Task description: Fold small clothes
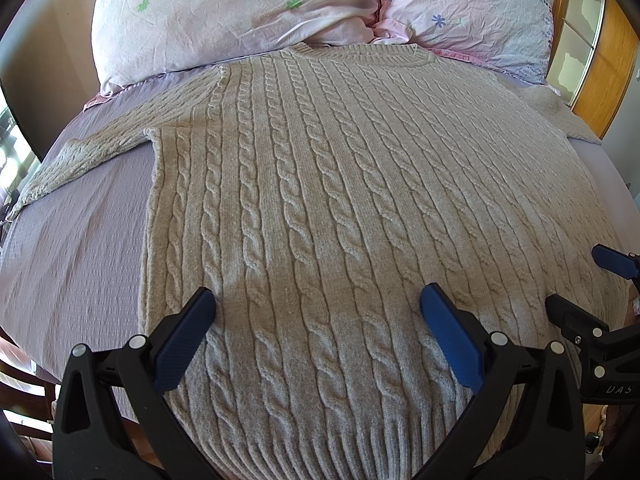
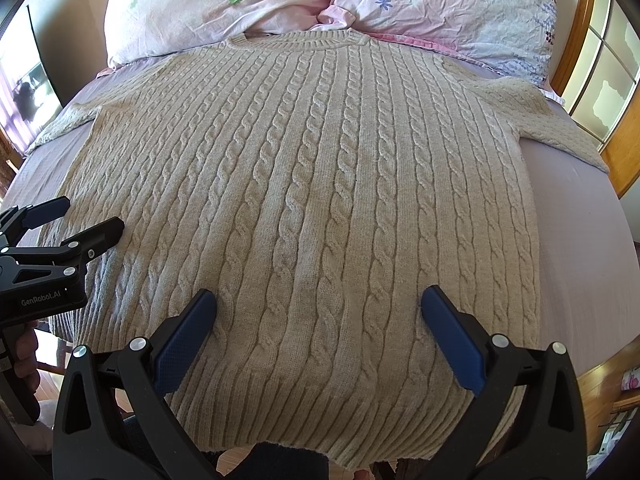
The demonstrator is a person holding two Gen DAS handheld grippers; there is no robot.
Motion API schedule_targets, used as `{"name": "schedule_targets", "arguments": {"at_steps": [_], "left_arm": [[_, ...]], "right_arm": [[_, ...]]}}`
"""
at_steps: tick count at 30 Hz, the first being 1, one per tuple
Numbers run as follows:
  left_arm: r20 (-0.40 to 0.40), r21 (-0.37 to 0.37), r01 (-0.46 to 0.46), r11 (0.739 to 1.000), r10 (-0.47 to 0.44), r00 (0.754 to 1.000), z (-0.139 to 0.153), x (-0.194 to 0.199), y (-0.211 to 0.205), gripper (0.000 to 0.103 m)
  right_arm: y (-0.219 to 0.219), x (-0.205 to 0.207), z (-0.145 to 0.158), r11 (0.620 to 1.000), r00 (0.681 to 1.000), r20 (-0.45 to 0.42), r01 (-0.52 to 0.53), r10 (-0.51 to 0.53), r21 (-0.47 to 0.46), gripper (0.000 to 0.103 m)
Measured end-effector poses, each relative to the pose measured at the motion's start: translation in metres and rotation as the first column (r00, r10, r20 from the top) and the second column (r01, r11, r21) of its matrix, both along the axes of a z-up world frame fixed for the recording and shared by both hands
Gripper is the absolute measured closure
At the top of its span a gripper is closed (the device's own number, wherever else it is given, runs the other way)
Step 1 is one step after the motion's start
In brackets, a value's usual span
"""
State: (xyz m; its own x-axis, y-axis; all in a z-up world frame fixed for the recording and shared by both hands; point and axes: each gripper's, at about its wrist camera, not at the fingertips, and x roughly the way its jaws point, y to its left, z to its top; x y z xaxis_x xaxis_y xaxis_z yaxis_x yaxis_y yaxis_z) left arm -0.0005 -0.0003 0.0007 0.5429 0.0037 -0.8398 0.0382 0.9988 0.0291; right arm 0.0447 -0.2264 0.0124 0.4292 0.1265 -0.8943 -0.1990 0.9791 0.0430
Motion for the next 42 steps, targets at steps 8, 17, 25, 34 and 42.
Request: {"name": "schedule_targets", "arguments": {"at_steps": [8,17,25,34,42], "left_arm": [[-0.042,-0.006,0.031,0.999,-0.032,0.999,0.000,0.009,0.000,0.002],[-0.090,-0.037,0.020,0.999,-0.023,0.996,0.014,0.023,0.018,0.002],[-0.026,-0.103,-0.076,0.992,0.073,0.997,0.051,0.013,0.053,0.002],[-0.016,-0.070,-0.270,0.960,0.270,0.963,0.068,-0.011,0.105,0.002],[-0.037,-0.258,-0.546,0.797,0.556,0.830,0.088,-0.013,0.196,0.003]], "right_arm": [[-0.021,0.020,0.007,0.990,0.997,-0.037,-0.063,0.068,0.123,0.001],[-0.252,0.134,0.038,0.770,0.833,-0.051,0.530,-0.550,0.354,0.001],[-0.411,0.186,-0.004,0.403,0.512,-0.198,0.817,-0.836,0.412,0.033],[-0.459,0.209,-0.035,0.264,0.390,-0.217,0.856,-0.895,0.445,0.073],[-0.391,0.210,0.033,0.508,0.583,0.015,0.693,-0.812,0.511,0.096]]}}
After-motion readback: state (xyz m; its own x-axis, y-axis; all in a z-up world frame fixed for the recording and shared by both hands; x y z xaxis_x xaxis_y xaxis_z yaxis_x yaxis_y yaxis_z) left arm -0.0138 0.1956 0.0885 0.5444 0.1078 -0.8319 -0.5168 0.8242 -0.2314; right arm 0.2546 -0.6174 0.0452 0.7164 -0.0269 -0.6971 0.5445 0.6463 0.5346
